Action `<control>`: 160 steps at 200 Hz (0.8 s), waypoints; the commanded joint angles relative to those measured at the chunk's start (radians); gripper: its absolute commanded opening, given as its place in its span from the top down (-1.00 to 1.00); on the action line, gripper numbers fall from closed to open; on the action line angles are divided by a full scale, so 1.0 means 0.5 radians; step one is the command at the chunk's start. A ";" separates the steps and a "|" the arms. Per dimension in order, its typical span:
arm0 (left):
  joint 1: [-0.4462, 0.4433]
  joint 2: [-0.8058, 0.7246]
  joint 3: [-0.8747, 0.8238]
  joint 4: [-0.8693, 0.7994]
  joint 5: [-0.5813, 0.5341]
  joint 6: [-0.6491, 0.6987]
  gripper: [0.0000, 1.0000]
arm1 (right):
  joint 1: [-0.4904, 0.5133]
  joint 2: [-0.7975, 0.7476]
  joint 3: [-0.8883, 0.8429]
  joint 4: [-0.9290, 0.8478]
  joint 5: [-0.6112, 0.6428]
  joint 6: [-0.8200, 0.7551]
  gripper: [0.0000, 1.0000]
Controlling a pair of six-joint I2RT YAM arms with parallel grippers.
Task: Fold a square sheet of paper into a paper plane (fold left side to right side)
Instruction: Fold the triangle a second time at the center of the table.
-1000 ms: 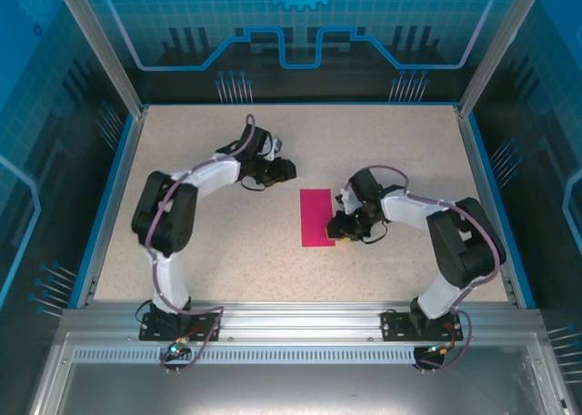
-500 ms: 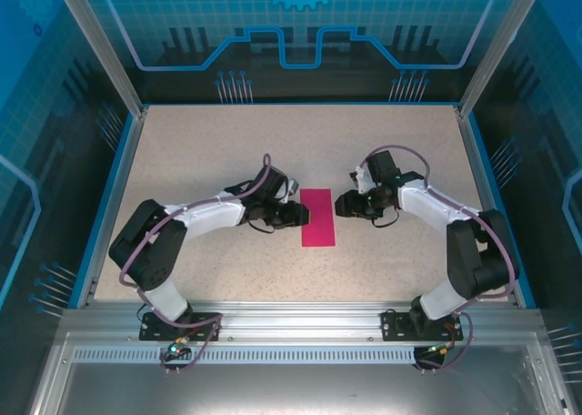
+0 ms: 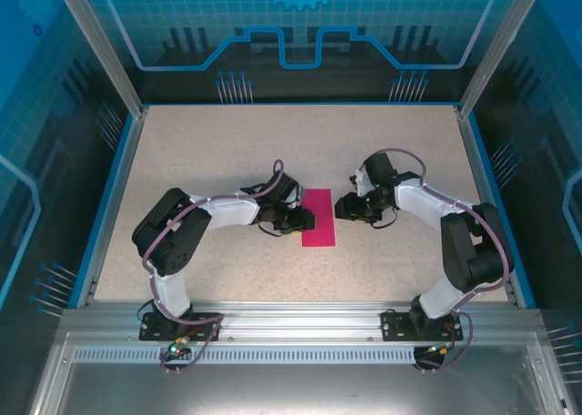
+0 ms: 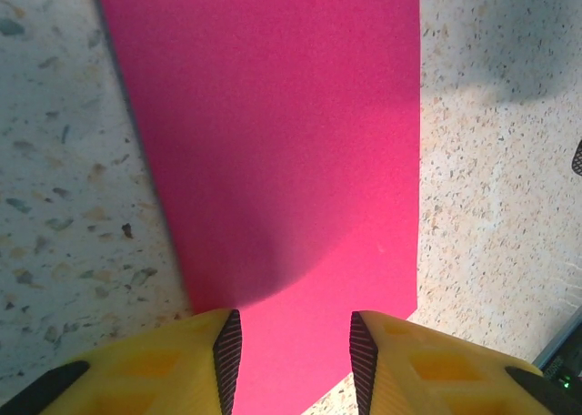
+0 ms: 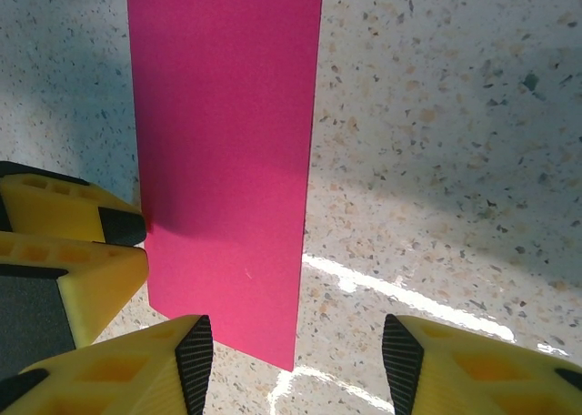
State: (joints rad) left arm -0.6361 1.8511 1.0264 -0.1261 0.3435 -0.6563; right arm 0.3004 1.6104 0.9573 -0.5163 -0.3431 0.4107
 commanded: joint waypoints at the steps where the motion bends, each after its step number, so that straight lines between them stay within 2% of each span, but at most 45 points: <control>1: -0.006 0.041 0.050 -0.036 -0.035 -0.004 0.18 | 0.006 0.034 0.007 -0.052 0.005 0.013 -0.11; 160: -0.078 0.067 0.060 -0.193 -0.202 0.061 0.20 | 0.086 0.286 0.253 -0.195 0.001 0.093 -0.12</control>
State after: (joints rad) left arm -0.6563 1.8526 1.0344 -0.1719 0.2646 -0.6479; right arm 0.3317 1.7237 1.0500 -0.5758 -0.3408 0.4362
